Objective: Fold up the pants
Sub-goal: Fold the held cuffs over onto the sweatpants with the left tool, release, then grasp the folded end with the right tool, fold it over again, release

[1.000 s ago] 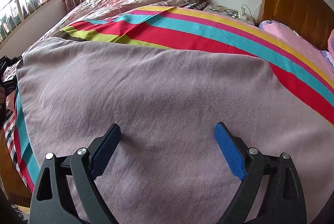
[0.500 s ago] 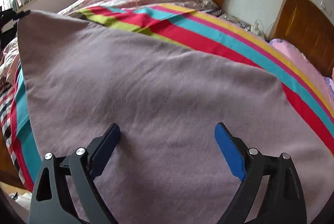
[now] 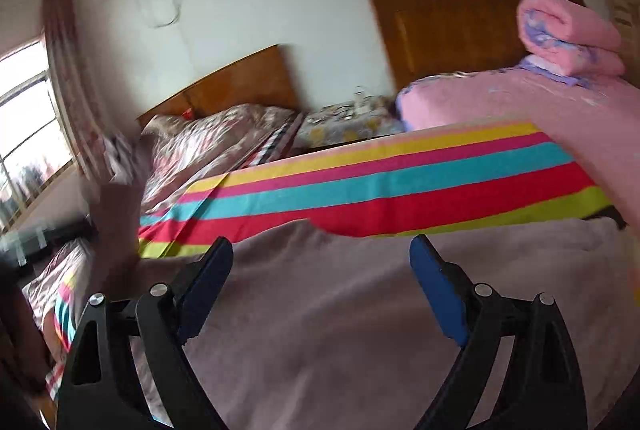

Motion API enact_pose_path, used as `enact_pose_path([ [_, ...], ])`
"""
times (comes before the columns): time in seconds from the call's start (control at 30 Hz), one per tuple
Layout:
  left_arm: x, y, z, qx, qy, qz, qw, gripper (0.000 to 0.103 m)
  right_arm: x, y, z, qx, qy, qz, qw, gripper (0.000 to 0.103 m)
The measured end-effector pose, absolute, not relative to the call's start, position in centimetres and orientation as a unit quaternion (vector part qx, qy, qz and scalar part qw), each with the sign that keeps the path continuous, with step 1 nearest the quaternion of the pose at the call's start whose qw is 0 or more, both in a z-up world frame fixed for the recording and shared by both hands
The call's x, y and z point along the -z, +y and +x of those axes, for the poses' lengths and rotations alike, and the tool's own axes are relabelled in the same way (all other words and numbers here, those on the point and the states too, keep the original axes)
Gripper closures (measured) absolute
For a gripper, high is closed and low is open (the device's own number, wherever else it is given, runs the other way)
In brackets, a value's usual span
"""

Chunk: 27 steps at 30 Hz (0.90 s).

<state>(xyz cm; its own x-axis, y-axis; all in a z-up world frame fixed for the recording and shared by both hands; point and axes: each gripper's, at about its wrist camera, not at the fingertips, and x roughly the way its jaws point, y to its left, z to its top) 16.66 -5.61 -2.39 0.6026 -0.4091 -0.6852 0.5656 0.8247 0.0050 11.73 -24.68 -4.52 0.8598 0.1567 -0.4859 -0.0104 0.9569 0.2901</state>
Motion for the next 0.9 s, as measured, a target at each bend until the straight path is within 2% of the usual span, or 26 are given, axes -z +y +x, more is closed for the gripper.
enact_pose_path([
  [0.07, 7.4, -9.4, 14.4, 0.319, 0.387, 0.173, 0.848, 0.070, 4.7, -27.5, 10.7, -0.009, 0.272, 0.148, 0.951, 0.015],
  [0.13, 9.3, -9.7, 13.0, 0.353, 0.401, 0.181, 0.826, 0.070, 5.4, -28.7, 9.9, 0.005, 0.287, 0.147, 0.946, 0.015],
  [0.17, 9.3, -9.0, 12.7, 0.362, 0.400, 0.176, 0.824, 0.067, 5.9, -29.0, 9.6, 0.003, 0.297, 0.147, 0.944, 0.015],
  [0.2, 8.8, -7.7, 12.5, 0.358, 0.392, 0.168, 0.831, 0.056, 6.3, -29.0, 9.5, -0.004, 0.307, 0.146, 0.940, 0.015],
  [0.3, 6.2, -1.2, 13.7, 0.308, 0.370, 0.094, 0.871, 0.033, 8.1, -27.2, 9.7, -0.052, 0.347, 0.149, 0.925, 0.015],
  [0.4, 5.1, 6.2, 15.1, 0.208, 0.364, 0.015, 0.908, 0.032, 9.2, -24.3, 10.7, -0.115, 0.360, 0.166, 0.911, 0.017],
  [0.53, 5.9, 12.7, 14.9, 0.129, 0.368, -0.044, 0.920, 0.031, 9.3, -21.2, 13.9, -0.173, 0.370, 0.187, 0.893, 0.020],
  [0.7, 7.9, 14.0, 14.0, 0.112, 0.395, -0.037, 0.911, 0.026, 11.5, -18.0, 18.4, -0.191, 0.427, 0.185, 0.864, 0.024],
  [0.77, 8.7, 14.1, 13.6, 0.104, 0.396, -0.029, 0.912, 0.021, 12.3, -17.4, 19.3, -0.191, 0.449, 0.178, 0.854, 0.025],
  [0.9, 11.0, 14.4, 14.3, 0.086, 0.410, -0.007, 0.908, 0.018, 12.6, -16.4, 19.3, -0.205, 0.480, 0.157, 0.839, 0.030],
])
